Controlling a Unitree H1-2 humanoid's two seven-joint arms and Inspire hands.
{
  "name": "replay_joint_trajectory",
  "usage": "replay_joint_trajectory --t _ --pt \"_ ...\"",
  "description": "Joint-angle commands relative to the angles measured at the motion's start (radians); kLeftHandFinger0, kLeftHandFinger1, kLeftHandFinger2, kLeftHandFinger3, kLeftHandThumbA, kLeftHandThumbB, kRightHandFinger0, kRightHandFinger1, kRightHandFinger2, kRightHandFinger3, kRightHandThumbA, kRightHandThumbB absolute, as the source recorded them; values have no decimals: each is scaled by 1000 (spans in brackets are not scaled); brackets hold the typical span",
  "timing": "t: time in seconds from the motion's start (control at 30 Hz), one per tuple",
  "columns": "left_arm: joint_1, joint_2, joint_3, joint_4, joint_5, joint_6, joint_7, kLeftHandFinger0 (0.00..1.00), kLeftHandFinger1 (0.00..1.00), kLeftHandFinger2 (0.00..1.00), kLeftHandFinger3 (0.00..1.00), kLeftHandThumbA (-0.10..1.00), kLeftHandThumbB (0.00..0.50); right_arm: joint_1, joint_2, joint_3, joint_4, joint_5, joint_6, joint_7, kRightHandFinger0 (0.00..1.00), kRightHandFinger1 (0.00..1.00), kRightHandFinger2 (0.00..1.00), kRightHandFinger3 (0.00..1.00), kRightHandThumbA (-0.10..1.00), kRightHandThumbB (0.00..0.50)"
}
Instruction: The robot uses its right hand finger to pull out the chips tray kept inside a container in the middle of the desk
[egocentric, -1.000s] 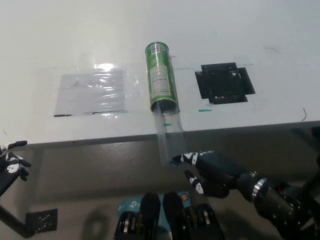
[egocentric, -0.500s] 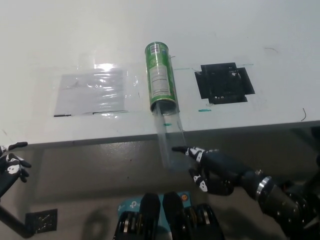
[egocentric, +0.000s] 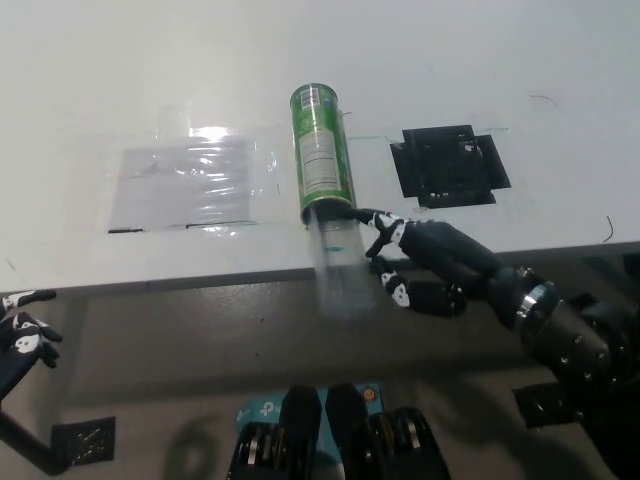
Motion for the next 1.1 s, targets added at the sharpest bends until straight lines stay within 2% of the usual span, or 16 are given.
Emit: replay_joint_trajectory --t 0.0,0.07,0.2,0.23,0.3,0.33,0.37,0.5,0.53,0.6,0.63,0.73,0.8,0.9,0.97,1.07 --pt "0 14 10 -28 -18 -15 -9 362 321 357 624 -76 90 -44 -51 -53 -105 55 64 51 581 563 1000 1000 -100 323" --pt "3 15 8 -26 -15 -21 -10 349 318 360 640 -75 82 -21 -93 -96 -170 88 77 62 511 471 1000 1000 -100 315" --pt "7 13 4 -21 -3 -24 -5 342 314 354 635 -52 97 25 -157 -138 -259 90 152 88 405 401 1000 1000 -100 299" --pt "7 14 3 -20 -2 -30 -7 334 309 348 627 -54 94 37 -169 -152 -280 95 178 94 529 392 1000 1000 -100 299" --pt "8 14 2 -15 -2 -34 -9 329 304 343 626 -62 92 54 -180 -167 -292 107 176 90 548 375 1000 1000 -100 303" --pt "7 16 -3 -3 7 -51 -12 330 306 345 624 -30 101 84 -189 -205 -310 131 201 76 420 340 1000 1000 -100 300" --pt "7 17 -3 -2 6 -52 -13 328 304 341 622 -24 106 102 -189 -229 -314 150 200 62 378 325 1000 1000 -100 307" --pt "9 10 -1 -6 -1 -40 -9 319 300 337 643 -41 105 169 -183 -339 -353 201 254 27 360 337 1000 1000 -100 288" --pt "9 9 -1 -6 -2 -40 -10 320 299 338 648 -41 101 178 -179 -352 -351 210 243 22 308 314 1000 1000 -100 296" --pt "12 9 -1 -8 0 -37 -9 329 304 344 657 -35 99 211 -173 -388 -343 211 214 -3 372 307 1000 1000 -100 296" --pt "10 9 -2 -5 5 -38 -5 326 304 346 653 -33 105 255 -153 -426 -322 223 182 -40 585 318 1000 1000 -100 296" --pt "10 9 -2 -5 5 -35 -5 334 311 356 654 -26 101 297 -116 -463 -279 239 150 -77 618 310 1000 1000 -100 287" --pt "8 7 4 -6 -7 -29 -6 334 308 361 660 -51 96 341 -56 -509 -223 269 145 -126 851 351 1000 1000 -100 282" --pt "8 6 2 2 -3 -41 -7 326 305 352 645 -43 102 372 8 -548 -148 295 108 -161 1000 342 1000 1000 -100 273" --pt "8 7 0 4 4 -48 -7 323 302 346 636 -36 107 381 38 -563 -115 307 100 -177 1000 345 1000 1000 -100 265" --pt "4 3 -1 3 3 -37 -2 324 302 343 643 -40 103 392 89 -593 -62 349 110 -192 737 395 1000 1000 -100 246"
